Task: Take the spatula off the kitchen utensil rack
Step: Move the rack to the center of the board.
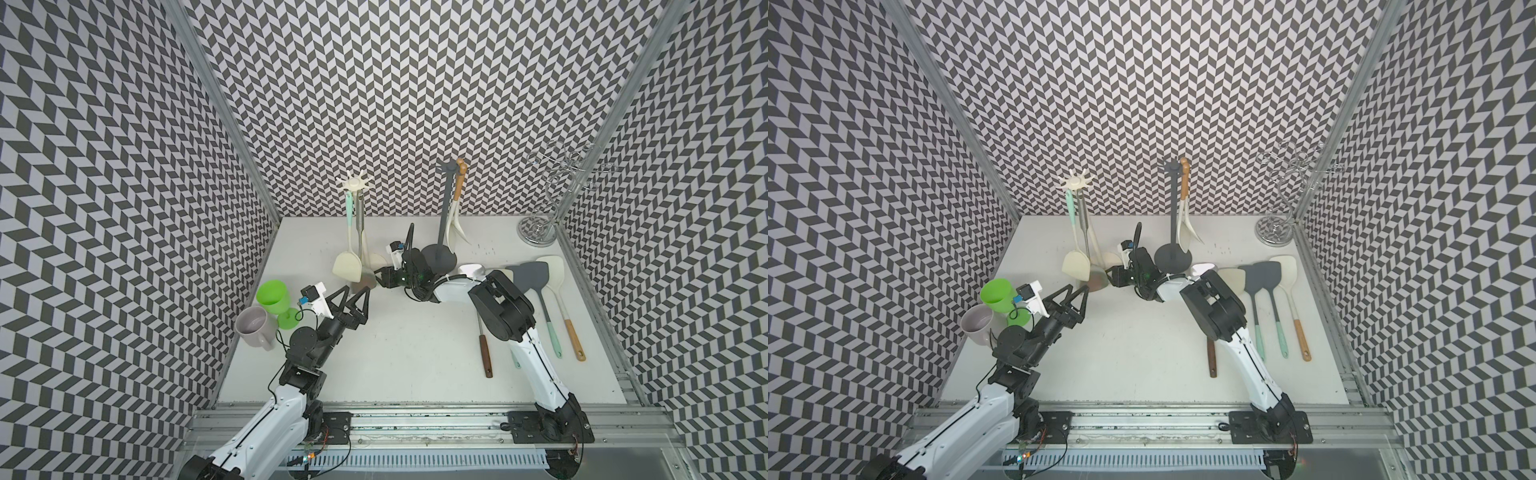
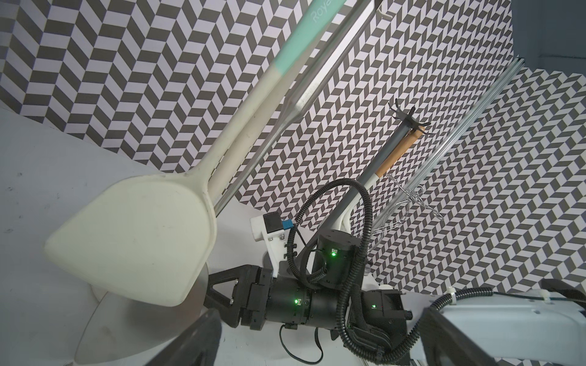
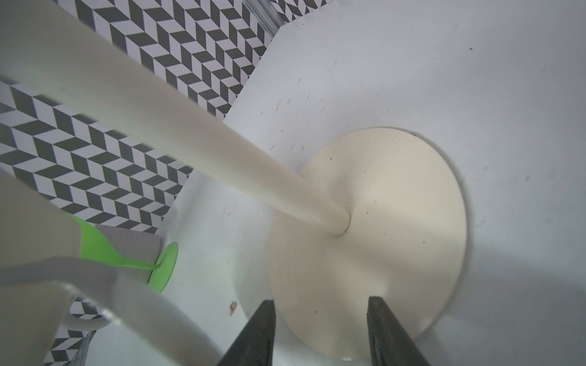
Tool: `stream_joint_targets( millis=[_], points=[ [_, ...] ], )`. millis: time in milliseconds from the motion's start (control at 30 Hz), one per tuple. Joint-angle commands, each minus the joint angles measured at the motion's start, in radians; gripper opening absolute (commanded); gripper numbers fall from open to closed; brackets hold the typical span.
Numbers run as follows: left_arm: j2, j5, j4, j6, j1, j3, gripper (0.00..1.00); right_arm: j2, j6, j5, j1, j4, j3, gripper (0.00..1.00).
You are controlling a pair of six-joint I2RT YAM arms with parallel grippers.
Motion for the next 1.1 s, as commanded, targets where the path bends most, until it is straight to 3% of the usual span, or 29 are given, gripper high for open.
stream_joint_targets(
  millis=[0,733,1067],
  points=[
    [0.007,0.016,0.002,0.019,0.007,0.002,0.99,-0.080,-0.017,0.012,-0.009,0.074,-0.054,0.50],
    [0.025,0.029,0.010,0.019,0.006,0.006,0.99,-0.086,0.007,-0.032,-0.020,0.098,-0.118,0.52],
    [0.037,0.048,0.010,0.040,-0.008,0.025,0.99,-0.169,0.014,0.016,-0.021,0.122,-0.216,0.65]
  ],
)
